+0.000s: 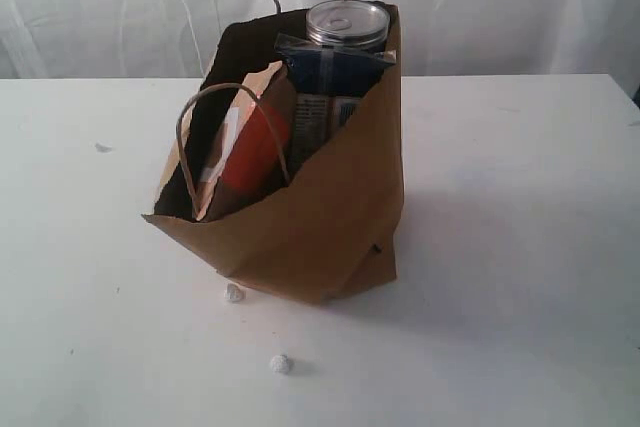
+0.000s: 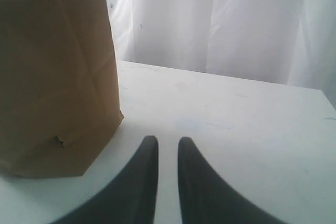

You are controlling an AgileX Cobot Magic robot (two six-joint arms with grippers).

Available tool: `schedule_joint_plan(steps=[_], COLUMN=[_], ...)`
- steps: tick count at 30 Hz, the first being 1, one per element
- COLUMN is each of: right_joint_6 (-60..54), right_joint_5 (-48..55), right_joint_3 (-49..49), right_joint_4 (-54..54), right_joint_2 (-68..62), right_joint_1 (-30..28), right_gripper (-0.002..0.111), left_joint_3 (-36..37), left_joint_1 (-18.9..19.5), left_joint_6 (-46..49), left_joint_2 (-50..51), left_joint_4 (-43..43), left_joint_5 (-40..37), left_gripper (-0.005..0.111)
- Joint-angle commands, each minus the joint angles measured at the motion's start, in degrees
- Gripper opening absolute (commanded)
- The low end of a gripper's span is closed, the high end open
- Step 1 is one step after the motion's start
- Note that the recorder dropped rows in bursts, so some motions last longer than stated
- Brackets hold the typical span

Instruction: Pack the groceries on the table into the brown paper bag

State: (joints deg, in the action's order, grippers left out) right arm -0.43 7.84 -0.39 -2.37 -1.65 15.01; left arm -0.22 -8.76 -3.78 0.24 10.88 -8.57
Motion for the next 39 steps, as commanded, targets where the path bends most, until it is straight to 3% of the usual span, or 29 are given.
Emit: schedule_joint_plan(steps=[1, 10, 13, 16, 25, 29, 34, 36, 39], right_joint_6=[-0.4, -0.4, -0.4, -0.4, -0.4, -0.4, -1.0, -1.0, -1.0], right_joint_5=[-0.1, -0.1, -0.1, -0.1, -0.1, -0.1, -0.1, -0.1, -0.1], right_joint_3=[0.4, 0.4, 0.4, 0.4, 0.4, 0.4, 0.4, 0.4, 0.4], right_joint_4=[0.0, 0.0, 0.0, 0.0, 0.0, 0.0, 0.0, 0.0, 0.0], right_joint_2=[0.4, 0.4, 0.4, 0.4, 0.4, 0.4, 0.4, 0.4, 0.4], right_joint_1=[-0.4, -0.4, -0.4, -0.4, -0.4, -0.4, -0.4, -0.4, -0.4], right_gripper=[0.013, 0.013, 0.013, 0.013, 0.013, 0.013, 0.013, 0.013, 0.013], left_joint_3=[0.2, 0.2, 0.2, 0.2, 0.2, -1.9, -14.6, -20.8, -28.9], left_joint_1=[0.1, 0.1, 0.1, 0.1, 0.1, 0.1, 0.1, 0.1, 0.1], left_joint_6=[-0.2, -0.8, -11.3, -16.0, -15.8, -14.0, 10.8, 14.4, 14.0], left_joint_2=[-0.2, -0.2, -0.2, -0.2, -0.2, -0.2, -0.2, -0.2, 0.1], left_joint_4=[0.1, 0.3, 16.1, 26.4, 27.5, 39.8, 54.0, 54.1, 44.8], left_joint_5=[0.1, 0.1, 0.2, 0.7, 0.8, -7.5, -23.9, -29.4, -35.5], left_gripper=[0.0, 0.0, 0.0, 0.0, 0.0, 0.0, 0.0, 0.0, 0.0])
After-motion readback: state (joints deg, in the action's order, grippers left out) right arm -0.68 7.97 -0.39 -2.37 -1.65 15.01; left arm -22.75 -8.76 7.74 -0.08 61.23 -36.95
